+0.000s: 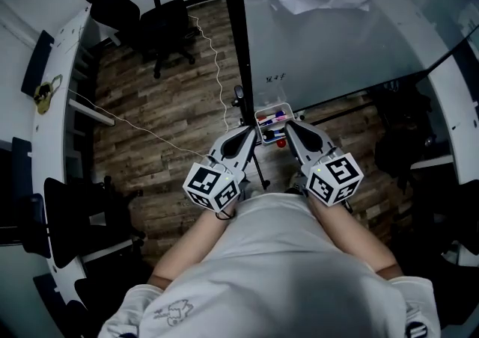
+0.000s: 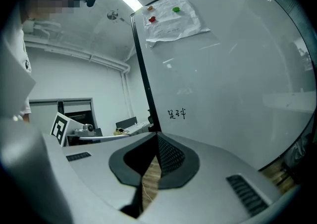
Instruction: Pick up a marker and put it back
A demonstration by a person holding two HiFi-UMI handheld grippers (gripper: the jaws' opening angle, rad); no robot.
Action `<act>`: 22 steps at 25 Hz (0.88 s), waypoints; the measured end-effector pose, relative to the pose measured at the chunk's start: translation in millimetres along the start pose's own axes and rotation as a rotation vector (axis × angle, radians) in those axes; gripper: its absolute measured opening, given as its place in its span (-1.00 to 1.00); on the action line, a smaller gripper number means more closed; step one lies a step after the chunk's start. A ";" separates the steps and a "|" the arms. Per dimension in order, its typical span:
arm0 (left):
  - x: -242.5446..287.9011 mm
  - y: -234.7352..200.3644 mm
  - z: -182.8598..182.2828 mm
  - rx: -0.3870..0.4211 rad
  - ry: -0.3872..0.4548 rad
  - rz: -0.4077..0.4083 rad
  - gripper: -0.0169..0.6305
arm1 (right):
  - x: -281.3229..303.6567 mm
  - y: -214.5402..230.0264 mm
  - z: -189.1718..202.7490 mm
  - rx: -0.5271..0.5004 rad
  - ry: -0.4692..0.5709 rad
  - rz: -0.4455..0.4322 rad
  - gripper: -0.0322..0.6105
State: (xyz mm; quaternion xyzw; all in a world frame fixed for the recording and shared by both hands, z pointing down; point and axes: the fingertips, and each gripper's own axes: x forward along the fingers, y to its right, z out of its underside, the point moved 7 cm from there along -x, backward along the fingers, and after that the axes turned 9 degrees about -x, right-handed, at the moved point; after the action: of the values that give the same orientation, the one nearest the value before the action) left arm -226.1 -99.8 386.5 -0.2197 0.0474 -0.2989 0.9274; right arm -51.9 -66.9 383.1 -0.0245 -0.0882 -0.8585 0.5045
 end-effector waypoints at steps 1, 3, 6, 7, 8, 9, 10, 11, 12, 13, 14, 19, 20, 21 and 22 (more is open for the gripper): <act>-2.1 0.2 0.2 0.000 -0.001 0.003 -0.93 | -0.9 -1.6 -0.4 -0.002 0.000 0.002 -0.87; -6.2 1.1 0.8 0.001 -0.003 0.009 -0.93 | -3.3 -4.0 -1.6 -0.003 0.002 0.009 -0.87; -11.8 2.7 2.3 0.005 -0.002 0.015 -0.93 | -7.2 -6.1 -1.1 0.014 -0.006 0.016 -0.87; -13.0 4.0 4.0 0.002 -0.002 0.015 -0.93 | -9.2 -6.7 -0.3 0.018 -0.011 0.014 -0.87; -13.4 6.0 5.9 -0.007 -0.003 0.015 -0.93 | -12.0 -6.9 0.1 0.022 -0.014 0.010 -0.87; -12.7 9.0 7.4 -0.021 -0.003 0.019 -0.93 | -15.2 -6.2 -0.5 0.025 -0.015 0.005 -0.87; -11.5 12.8 8.0 -0.039 -0.004 0.025 -0.93 | -18.5 -4.6 -2.3 0.026 -0.013 0.000 -0.87; -10.4 17.2 7.7 -0.056 -0.004 0.034 -0.93 | -21.7 -2.8 -4.8 0.024 -0.010 -0.004 -0.87; -10.0 21.8 6.6 -0.062 -0.002 0.042 -0.93 | -24.7 -1.3 -7.4 0.019 -0.006 -0.006 -0.87; -10.4 25.7 4.4 -0.055 0.002 0.047 -0.93 | -26.9 -0.2 -10.0 0.009 -0.001 -0.007 -0.87; -11.5 28.2 1.3 -0.042 0.010 0.047 -0.93 | -27.8 0.7 -12.6 -0.002 0.006 -0.009 -0.87; -23.5 34.2 -8.6 -0.028 0.071 0.001 -0.93 | -32.2 9.0 -20.8 0.004 0.030 -0.036 -0.87; -24.0 39.1 -8.1 -0.022 0.078 -0.009 -0.93 | -36.5 12.6 -22.2 0.003 0.031 -0.042 -0.87; -23.6 45.0 -6.7 -0.017 0.085 -0.016 -0.93 | -41.4 16.3 -23.3 0.001 0.030 -0.048 -0.87; -23.0 51.5 -3.6 -0.014 0.090 -0.022 -0.93 | -47.0 19.3 -23.4 0.001 0.027 -0.055 -0.87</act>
State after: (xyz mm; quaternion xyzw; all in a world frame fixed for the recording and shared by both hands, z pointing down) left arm -218.2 -50.6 359.8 -0.2131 0.0888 -0.3181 0.9195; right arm -10.9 -39.8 356.4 -0.0104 -0.0822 -0.8723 0.4820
